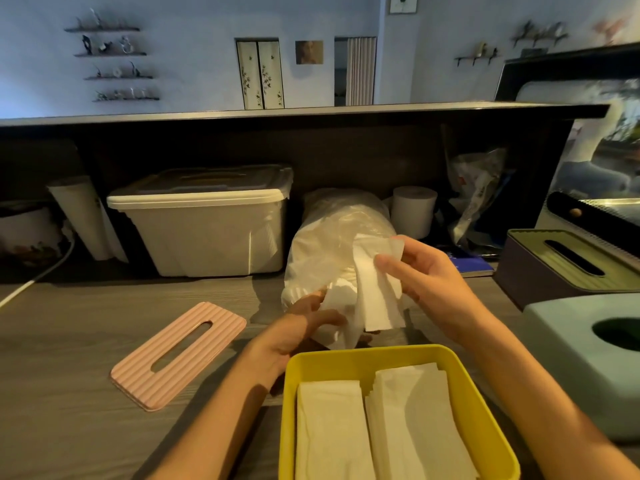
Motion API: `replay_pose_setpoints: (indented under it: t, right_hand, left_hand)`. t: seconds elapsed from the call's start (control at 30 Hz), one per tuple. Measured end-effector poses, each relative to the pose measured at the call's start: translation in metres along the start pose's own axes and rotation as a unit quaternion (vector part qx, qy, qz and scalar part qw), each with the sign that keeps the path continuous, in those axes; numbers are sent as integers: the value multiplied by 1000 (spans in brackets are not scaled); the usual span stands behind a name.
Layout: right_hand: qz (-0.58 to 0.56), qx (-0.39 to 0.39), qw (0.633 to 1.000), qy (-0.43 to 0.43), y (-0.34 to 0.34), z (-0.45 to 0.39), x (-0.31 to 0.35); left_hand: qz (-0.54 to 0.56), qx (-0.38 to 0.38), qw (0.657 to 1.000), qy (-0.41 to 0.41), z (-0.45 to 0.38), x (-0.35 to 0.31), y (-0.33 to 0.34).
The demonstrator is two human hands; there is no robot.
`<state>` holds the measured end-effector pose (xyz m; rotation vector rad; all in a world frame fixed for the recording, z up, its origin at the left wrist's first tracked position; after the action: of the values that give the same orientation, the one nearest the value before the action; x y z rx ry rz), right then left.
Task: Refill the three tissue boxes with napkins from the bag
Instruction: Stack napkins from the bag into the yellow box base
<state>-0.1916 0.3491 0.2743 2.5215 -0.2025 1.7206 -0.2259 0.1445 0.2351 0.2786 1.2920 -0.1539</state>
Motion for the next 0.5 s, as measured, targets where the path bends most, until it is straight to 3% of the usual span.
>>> replay_pose_setpoints:
  t: [0.13,0.27,0.5]
  right_hand:
    - [51,25,998,29,5,-2,-12]
    - [137,-4,990,38,3,-6,-25]
    - [244,9,969,46,0,-9,-32]
  left_hand:
    - [63,19,997,-43,9,-5,11]
    - [155,88,980,-93,12,-7,19]
    - [120,80,985,-92,5,-2,15]
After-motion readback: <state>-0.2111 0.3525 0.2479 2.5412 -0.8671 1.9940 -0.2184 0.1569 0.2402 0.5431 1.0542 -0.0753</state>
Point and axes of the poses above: each hand's wrist, its own z-axis away from the middle knuckle, its own y-axis out of the palm, x = y × z, the point moved 1 cm from there along -z, towards the middle knuckle, and after that the axes turned 11 degrees about -x, right-handed, at the moved point
